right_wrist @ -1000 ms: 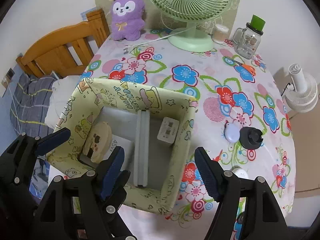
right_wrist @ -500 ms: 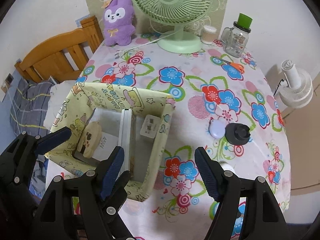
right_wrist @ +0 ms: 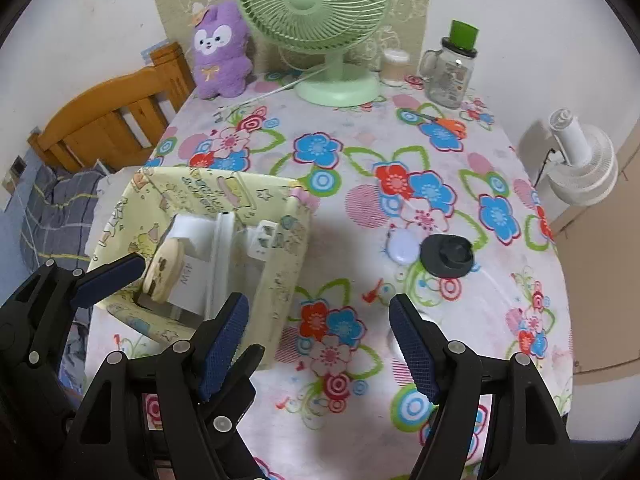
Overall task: Organize rigid objects
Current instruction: 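Withdraw both grippers from the box toward the black key and white case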
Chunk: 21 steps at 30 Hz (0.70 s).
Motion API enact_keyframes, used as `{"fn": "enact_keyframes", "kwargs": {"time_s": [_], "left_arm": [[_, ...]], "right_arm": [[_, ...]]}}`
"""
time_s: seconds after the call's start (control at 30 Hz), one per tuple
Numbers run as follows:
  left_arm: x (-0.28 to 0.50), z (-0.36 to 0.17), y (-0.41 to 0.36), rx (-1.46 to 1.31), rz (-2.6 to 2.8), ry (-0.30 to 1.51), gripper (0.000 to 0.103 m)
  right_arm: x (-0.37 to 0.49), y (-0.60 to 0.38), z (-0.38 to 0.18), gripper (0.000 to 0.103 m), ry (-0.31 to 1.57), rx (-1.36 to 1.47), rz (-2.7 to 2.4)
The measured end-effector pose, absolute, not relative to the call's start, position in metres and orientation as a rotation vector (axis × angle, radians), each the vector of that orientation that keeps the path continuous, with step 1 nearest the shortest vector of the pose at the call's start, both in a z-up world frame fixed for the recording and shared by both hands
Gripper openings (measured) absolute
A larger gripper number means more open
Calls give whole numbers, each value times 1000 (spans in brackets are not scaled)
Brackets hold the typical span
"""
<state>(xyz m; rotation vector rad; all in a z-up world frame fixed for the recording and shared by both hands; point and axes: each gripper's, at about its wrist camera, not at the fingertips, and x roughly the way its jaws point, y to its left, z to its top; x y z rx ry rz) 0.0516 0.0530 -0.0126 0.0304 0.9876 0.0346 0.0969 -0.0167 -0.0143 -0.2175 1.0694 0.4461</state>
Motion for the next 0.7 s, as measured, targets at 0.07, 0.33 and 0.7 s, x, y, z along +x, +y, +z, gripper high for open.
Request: {"fn": "enact_keyframes", "kwargs": {"time_s": [0.07,0.33,0.7], "left_arm": [[52,-12,48,38,34,989,93],[53,-9,25,58,12,988,93],[55,-6,-5,67,-33,972,93]], "right_arm": [[96,-21,-13,76,1058,-221,437],[95,-47,-9,76,1036,-208,417],[92,-80,-5,76,1003,-203,375]]}}
